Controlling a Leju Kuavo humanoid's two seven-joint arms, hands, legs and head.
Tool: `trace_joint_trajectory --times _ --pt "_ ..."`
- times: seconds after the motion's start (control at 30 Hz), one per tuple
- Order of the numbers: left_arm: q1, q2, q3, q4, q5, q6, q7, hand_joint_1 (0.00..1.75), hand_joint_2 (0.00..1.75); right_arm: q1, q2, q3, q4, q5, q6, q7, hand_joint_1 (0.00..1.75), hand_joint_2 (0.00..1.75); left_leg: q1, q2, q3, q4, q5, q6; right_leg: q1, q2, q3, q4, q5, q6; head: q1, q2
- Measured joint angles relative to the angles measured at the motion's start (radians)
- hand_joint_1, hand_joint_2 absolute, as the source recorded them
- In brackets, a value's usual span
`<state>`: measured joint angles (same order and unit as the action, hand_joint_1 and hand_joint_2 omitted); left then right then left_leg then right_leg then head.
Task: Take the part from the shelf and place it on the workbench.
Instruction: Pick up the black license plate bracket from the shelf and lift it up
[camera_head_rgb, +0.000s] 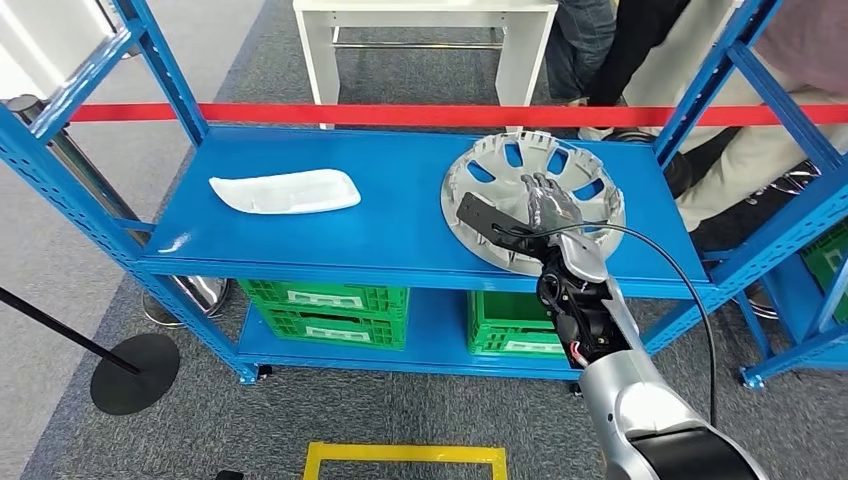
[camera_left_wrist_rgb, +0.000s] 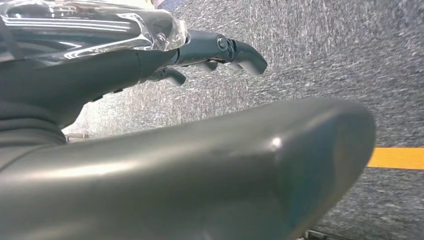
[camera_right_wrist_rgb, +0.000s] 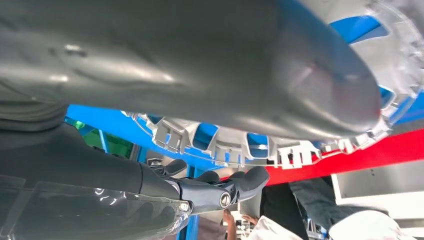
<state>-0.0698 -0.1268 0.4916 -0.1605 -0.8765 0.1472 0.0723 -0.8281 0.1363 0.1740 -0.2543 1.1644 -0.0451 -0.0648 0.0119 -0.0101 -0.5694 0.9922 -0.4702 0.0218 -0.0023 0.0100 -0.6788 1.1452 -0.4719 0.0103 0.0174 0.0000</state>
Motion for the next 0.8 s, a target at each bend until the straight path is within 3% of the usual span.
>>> trace_joint_trajectory --times 0.03,0.1,0.23,0.47,0.63,0.77,0.8 --pt "0.000 0.000 0.002 0.000 0.000 0.000 -0.001 0.00 0.00 0.000 0.000 0.000 0.000 0.003 0.004 0.008 0.00 0.00 -0.002 -0.001 0.004 0.001 -0.005 -0.004 0.001 -0.001 0.030 -0.069 0.031 -0.004 0.002 0.000" --pt "-0.001 0.000 0.004 0.000 0.000 0.000 -0.004 0.00 0.00 0.004 0.002 0.001 0.001 0.007 0.009 0.026 0.00 0.00 -0.006 -0.002 0.007 0.003 -0.014 -0.008 0.004 -0.001 0.061 -0.137 0.053 -0.006 0.002 0.000" --pt "-0.001 -0.001 0.006 0.000 0.000 -0.003 -0.013 0.00 0.00 0.021 0.005 -0.001 0.004 -0.001 0.020 0.053 0.00 0.00 -0.006 -0.001 0.011 -0.002 -0.018 -0.001 0.006 0.003 0.064 -0.140 0.051 -0.002 -0.009 0.000" --pt "-0.001 -0.004 0.013 0.000 -0.001 -0.012 -0.032 0.00 0.00 0.073 0.005 -0.015 0.013 -0.024 0.046 0.076 0.00 0.00 -0.005 -0.001 0.017 -0.013 -0.015 -0.018 0.007 0.004 0.064 -0.139 0.047 -0.010 -0.019 0.000" --pt "-0.001 -0.006 0.024 0.000 0.003 -0.016 -0.034 0.00 0.00 0.103 0.005 -0.025 0.017 -0.021 0.076 0.081 0.00 0.00 -0.005 -0.001 0.017 -0.014 -0.015 -0.021 0.006 0.004 0.064 -0.139 0.047 -0.010 -0.018 0.000" --pt "-0.001 -0.006 0.033 0.000 0.007 -0.021 -0.037 0.00 0.00 0.108 0.005 -0.027 0.018 -0.025 0.100 0.082 0.00 1.75 -0.006 -0.001 0.017 -0.013 -0.015 -0.021 0.005 0.004 0.065 -0.139 0.047 -0.010 -0.018 0.000" --pt "-0.001 -0.006 0.035 0.000 0.007 -0.022 -0.037 0.00 0.00 0.109 0.005 -0.029 0.018 -0.030 0.105 0.082 0.00 1.75 -0.006 -0.001 0.017 -0.013 -0.015 -0.021 0.005 0.004 0.065 -0.139 0.047 -0.010 -0.018 0.000"
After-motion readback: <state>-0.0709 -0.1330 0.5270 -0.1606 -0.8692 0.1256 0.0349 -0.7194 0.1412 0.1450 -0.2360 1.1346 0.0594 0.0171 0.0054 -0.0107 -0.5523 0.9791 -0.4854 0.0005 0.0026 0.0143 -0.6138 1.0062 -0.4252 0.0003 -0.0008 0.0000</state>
